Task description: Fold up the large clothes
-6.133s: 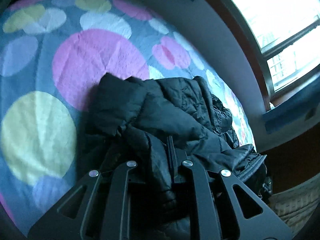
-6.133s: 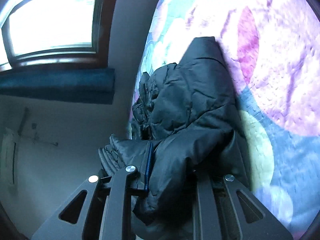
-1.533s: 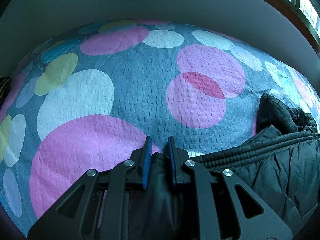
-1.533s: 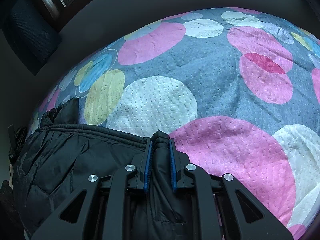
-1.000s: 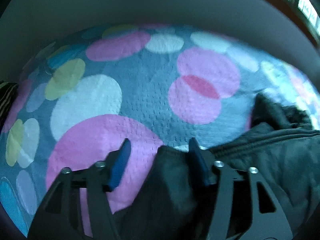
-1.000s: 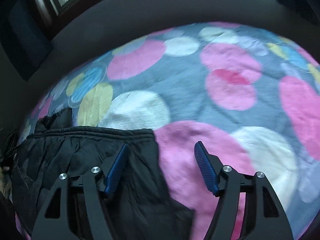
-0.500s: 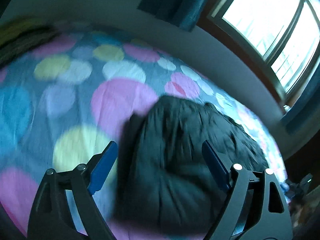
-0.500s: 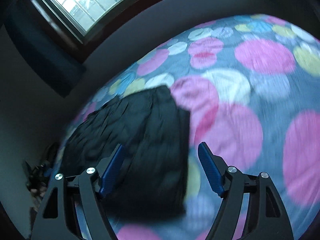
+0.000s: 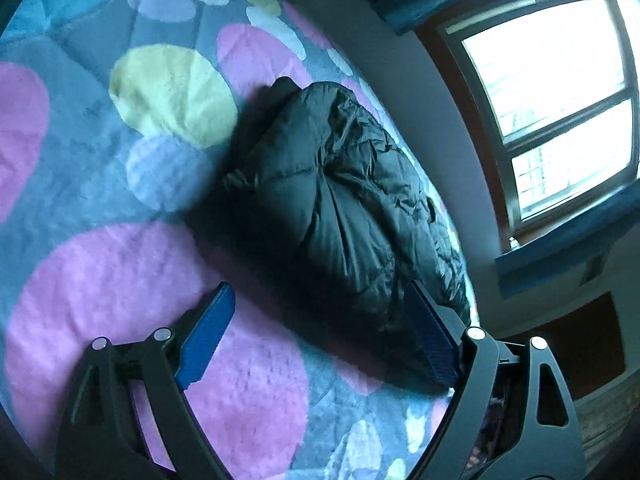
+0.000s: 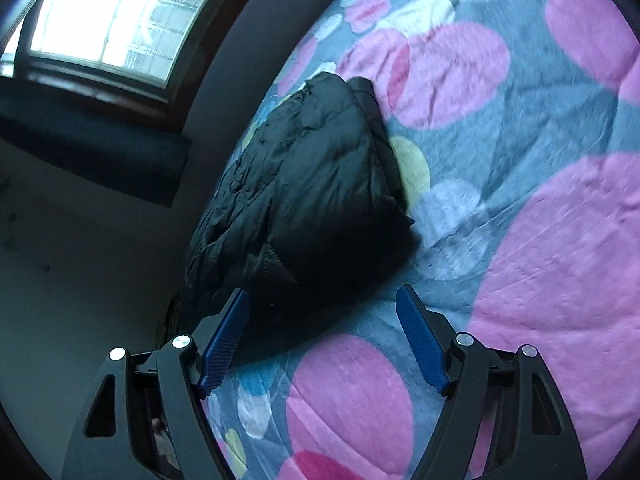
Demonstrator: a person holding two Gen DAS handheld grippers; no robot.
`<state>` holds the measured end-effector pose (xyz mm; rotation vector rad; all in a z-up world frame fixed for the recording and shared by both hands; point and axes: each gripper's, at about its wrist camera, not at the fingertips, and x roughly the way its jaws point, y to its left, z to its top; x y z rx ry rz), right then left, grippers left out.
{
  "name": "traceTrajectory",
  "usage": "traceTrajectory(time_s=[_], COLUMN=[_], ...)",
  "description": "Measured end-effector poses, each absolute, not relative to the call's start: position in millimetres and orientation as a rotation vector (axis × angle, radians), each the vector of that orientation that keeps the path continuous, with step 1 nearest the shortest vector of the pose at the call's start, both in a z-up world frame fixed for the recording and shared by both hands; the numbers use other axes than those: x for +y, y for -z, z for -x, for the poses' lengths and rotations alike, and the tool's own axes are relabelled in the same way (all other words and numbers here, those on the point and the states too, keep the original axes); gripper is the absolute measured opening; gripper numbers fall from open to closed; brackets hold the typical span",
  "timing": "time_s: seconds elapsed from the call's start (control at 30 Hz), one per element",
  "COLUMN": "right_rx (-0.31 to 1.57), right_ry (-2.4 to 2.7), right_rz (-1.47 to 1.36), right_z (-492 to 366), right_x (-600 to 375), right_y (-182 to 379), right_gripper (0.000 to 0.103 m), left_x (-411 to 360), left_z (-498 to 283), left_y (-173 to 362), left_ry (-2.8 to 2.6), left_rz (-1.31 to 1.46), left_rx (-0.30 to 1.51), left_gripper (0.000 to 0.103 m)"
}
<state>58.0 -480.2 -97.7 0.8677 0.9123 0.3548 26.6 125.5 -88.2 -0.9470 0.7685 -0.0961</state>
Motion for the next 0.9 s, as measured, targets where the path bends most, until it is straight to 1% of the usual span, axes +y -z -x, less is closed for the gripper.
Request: traceTrajectory(time_s=[0.2,0.5,0.57,0.6,0.67,0.7,0.73,0.8,0.83,0.87,0.9], right_rx=[0.844,0.810,0.811,0.818,0.831,0.835,0.838,0.833,0.828,0.824,0.817], right_ry=[-0.298,-0.259,-0.257,-0.254,-0.236,-0.219,-0.201,-0.184,-0.184,-0.188,-0.193], right_rz=[-0.914,-0.940,-0.926,-0.899,-0.851,-0.815,-0.780,-0.748,-0.743,-0.743,-0.751], right_z=[-72,-106,-111,-118,-123,-127,-129,-132,-132,-131,-130], right_x=[-475,-473,-472,-470,-466,-462,-459,-457,-456,-456,-457], right_y=[100,101,100,99,98,96,96,96,97,96,95], right_gripper=[0.075,0.075,0.075,0.075,0.072,0.066,0.062,0.050,0.047,0.041,0.038], left_x=[128,128,129,129,131,131,132,135,135,135,135], left_z=[-47,-70,-74,-76,-81,-83,-85,-88,-88,-87,-86], left_y=[91,95,96,96,97,99,101,107,108,108,107], left_ry=[0.074,0.055,0.049,0.045,0.021,0.012,0.009,0.040,0.047,0.053,0.059], left_rz=[0.966,0.944,0.946,0.946,0.938,0.933,0.931,0.958,0.970,0.973,0.977], left_rx=[0.741,0.740,0.739,0.738,0.743,0.749,0.753,0.753,0.753,0.752,0.751], left_gripper=[0.086,0.086,0.083,0.081,0.071,0.060,0.047,0.037,0.033,0.031,0.028])
